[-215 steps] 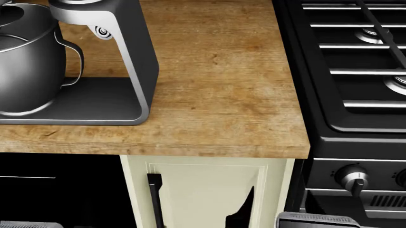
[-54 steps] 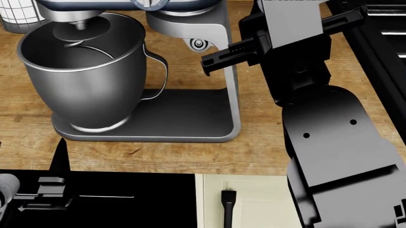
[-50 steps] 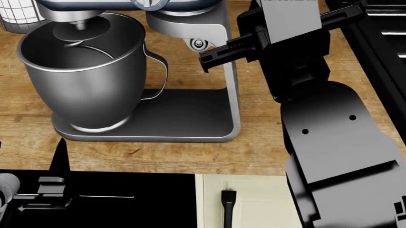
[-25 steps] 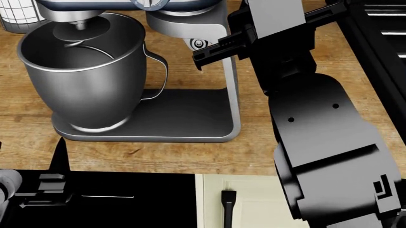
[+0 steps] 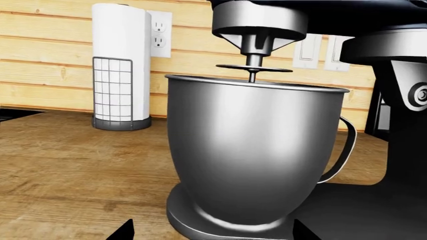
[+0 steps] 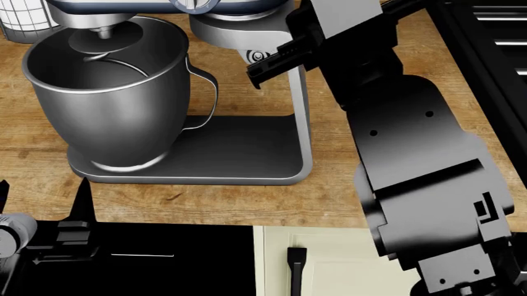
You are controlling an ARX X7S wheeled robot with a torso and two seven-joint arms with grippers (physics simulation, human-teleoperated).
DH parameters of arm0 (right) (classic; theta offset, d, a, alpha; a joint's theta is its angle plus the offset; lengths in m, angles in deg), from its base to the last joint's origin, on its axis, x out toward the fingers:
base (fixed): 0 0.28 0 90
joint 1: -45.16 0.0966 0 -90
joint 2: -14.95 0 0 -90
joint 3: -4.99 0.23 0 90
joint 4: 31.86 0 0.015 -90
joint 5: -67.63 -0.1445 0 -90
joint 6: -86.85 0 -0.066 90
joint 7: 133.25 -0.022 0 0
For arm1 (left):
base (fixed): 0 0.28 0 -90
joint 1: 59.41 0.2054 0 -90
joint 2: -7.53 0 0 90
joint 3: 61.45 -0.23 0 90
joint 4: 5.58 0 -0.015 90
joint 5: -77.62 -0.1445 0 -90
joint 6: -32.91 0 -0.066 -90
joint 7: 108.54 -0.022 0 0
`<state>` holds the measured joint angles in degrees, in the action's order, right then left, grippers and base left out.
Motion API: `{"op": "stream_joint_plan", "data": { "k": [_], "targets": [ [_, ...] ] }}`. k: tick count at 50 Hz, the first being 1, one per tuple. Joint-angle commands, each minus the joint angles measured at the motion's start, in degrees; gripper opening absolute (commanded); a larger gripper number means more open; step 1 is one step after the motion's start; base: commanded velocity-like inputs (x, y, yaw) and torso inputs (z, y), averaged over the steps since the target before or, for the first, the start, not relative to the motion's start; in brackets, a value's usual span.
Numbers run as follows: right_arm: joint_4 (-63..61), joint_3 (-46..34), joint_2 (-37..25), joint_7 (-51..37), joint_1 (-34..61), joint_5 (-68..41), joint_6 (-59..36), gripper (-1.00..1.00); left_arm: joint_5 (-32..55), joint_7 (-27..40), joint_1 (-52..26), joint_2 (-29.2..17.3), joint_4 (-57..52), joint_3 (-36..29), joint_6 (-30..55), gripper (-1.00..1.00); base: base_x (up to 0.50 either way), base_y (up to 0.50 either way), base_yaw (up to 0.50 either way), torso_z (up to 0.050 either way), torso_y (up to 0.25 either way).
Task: Open the stand mixer head.
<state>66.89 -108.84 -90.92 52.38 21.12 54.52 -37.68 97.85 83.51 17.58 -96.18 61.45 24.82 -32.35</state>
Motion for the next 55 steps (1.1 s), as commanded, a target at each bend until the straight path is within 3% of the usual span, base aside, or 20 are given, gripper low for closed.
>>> {"op": "stream_joint_plan", "data": {
  "k": [1,55],
  "targets": [
    [5.1,-0.9,0.4,1.5,2.2,0.6,3.0,-1.00,0.0,0.2,-0.9,0.0,1.3,-0.4,-0.1,1.00,0.00,0.00,0.00,0.000,0.000],
    [35.3,-3.3,6.5,4.4,12.9,3.2,21.0,-1.00,0.7,-0.3,-4.3,-0.2,10.5,-0.9,-3.5,1.00,0.00,0.00,0.00,0.000,0.000]
  ]
}}
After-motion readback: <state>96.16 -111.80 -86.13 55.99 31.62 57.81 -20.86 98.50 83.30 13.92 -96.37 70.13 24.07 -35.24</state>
